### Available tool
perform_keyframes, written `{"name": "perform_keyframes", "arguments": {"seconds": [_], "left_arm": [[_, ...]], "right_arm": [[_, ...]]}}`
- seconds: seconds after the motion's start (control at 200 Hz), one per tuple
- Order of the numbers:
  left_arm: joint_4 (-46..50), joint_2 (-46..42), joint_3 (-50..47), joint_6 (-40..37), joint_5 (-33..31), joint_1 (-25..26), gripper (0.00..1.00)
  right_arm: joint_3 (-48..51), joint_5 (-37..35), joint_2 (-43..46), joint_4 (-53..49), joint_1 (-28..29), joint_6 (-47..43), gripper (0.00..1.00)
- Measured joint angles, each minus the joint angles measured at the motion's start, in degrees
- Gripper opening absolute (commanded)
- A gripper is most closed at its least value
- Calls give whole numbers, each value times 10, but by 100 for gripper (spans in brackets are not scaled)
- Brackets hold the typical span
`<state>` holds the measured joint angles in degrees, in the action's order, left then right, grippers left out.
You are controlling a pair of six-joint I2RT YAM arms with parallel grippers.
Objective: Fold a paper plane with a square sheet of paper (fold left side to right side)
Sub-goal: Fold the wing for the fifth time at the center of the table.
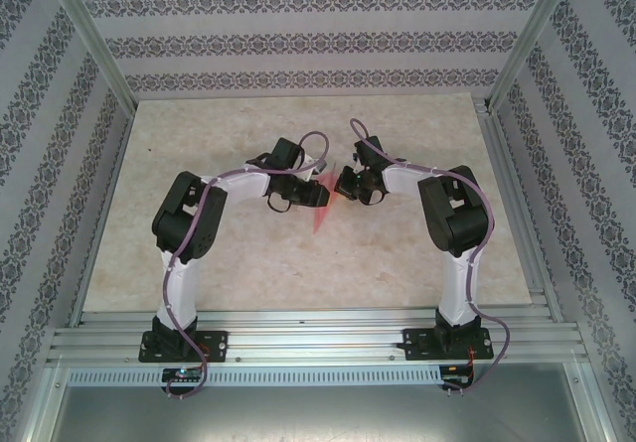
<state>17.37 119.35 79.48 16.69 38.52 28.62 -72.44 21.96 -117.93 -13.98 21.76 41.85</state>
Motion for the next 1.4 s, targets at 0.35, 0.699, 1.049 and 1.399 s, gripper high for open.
{"name": "perform_keyframes", "arguments": {"seconds": [0.35, 0.699, 1.049, 1.399], "left_arm": [[7, -5, 11, -4, 0, -1, 7], [38, 16, 65, -30, 16, -1, 3], [76, 69, 82, -58, 42, -13, 3], [107, 76, 102, -86, 68, -24, 3]], "right_arm": [[-3, 2, -2, -3, 0, 0, 1], [-7, 5, -5, -5, 0, 0, 1], [-10, 6, -6, -6, 1, -7, 2], [-10, 6, -6, -4, 7, -15, 2]]}}
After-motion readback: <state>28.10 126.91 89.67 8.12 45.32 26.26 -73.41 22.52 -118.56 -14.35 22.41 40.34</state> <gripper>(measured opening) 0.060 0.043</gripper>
